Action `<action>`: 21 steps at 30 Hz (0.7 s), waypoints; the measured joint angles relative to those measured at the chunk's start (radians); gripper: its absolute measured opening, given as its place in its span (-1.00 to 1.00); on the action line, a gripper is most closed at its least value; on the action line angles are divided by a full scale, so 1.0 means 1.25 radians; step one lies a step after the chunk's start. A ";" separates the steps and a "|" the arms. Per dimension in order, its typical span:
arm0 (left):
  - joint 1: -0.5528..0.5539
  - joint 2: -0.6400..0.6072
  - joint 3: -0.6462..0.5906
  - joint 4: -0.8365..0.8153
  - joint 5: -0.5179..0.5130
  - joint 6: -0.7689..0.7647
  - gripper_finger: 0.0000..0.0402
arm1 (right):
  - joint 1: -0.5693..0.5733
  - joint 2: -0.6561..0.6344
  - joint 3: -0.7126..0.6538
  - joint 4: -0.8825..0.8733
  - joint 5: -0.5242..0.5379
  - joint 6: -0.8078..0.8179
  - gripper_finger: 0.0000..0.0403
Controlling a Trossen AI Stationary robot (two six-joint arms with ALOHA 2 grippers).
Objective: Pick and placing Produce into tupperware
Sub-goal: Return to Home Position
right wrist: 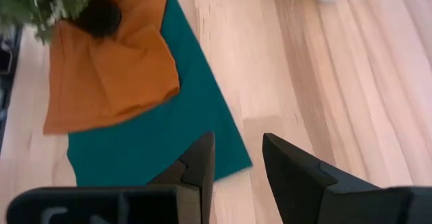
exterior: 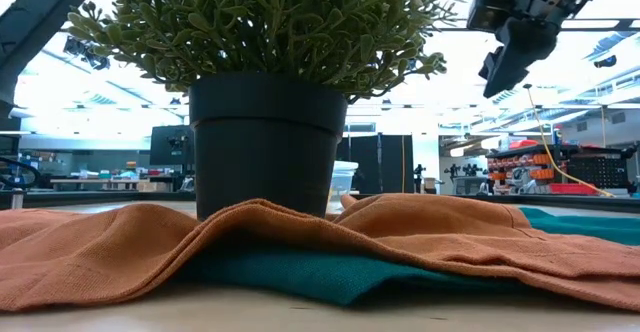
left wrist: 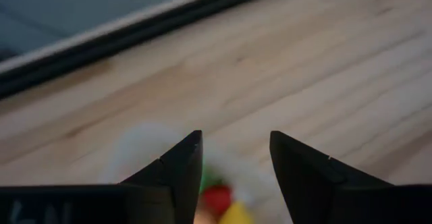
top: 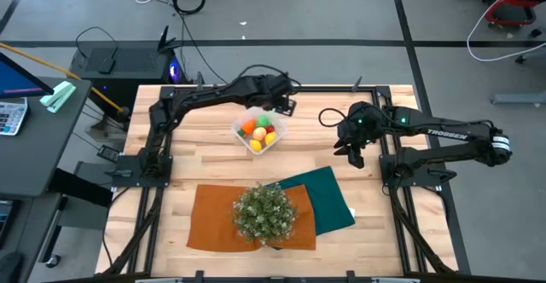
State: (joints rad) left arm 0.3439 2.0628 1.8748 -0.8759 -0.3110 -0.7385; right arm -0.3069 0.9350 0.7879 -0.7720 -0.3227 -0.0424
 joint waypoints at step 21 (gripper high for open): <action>-0.122 -0.062 -0.001 0.360 0.064 0.168 -0.64 | -0.173 -0.408 0.001 -0.116 -0.251 -0.004 -0.77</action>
State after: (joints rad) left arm 0.1909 1.9859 1.8736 -0.4257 -0.2309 -0.5280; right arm -0.5232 0.4252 0.7887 -0.9169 -0.6362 -0.0471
